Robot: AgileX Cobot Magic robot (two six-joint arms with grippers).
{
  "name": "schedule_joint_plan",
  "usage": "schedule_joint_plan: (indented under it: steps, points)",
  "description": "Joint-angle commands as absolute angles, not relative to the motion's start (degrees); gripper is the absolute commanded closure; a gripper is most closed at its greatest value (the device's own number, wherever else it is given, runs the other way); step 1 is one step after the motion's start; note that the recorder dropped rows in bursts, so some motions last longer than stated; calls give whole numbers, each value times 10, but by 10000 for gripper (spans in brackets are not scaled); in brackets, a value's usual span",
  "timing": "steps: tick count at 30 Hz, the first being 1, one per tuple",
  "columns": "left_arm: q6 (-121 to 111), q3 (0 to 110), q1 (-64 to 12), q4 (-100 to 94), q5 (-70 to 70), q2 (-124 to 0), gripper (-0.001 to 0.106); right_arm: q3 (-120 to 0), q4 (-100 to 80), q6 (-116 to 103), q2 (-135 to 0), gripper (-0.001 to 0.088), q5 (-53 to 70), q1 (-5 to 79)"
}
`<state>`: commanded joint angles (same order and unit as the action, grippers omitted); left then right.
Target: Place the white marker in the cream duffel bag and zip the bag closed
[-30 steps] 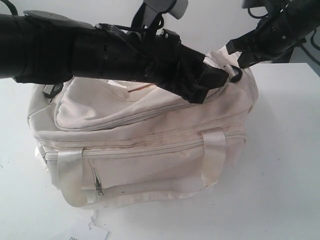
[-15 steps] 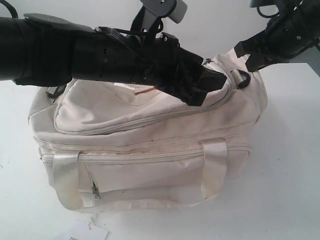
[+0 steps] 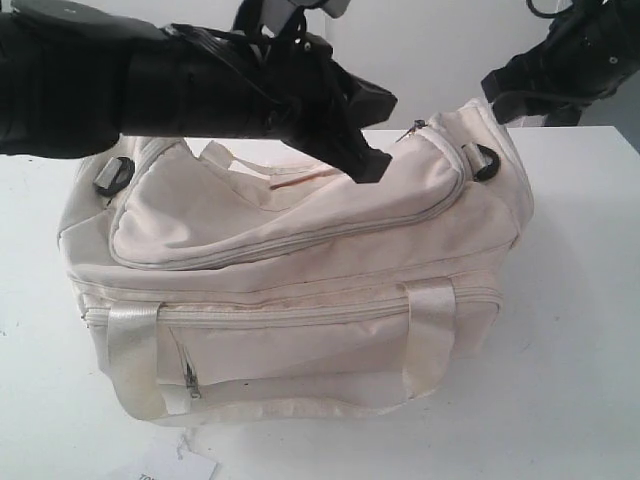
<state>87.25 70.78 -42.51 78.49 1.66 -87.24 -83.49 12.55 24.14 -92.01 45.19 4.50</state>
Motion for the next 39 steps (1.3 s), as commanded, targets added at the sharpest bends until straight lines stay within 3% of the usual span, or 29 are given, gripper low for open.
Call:
schedule_joint_plan:
  steps: [1, 2, 12, 18, 22, 32, 39]
  points:
    - [872, 708, -419, 784, 21, -867, 1053, -837, 126, 251, -917, 824, 455, 45]
    - [872, 708, -412, 784, 19, -866, 1053, -839, 126, 253, -917, 863, 462, 44]
    - [792, 708, -204, 741, -171, -827, 1053, -883, 125, 234, -915, 868, 560, -42]
    - [478, 708, -117, 359, -236, -775, 1053, -840, 118, 227, -874, 868, 527, -93]
    - [386, 708, -63, 283, -376, -756, 1053, -791, 123, 227, -813, 868, 478, -93]
    - [357, 689, -44, 272, -370, -694, 1053, -675, 136, 233, -731, 868, 344, -92]
    - [357, 548, -81, 287, -250, -529, 1053, -594, 134, 246, -643, 868, 256, -91]
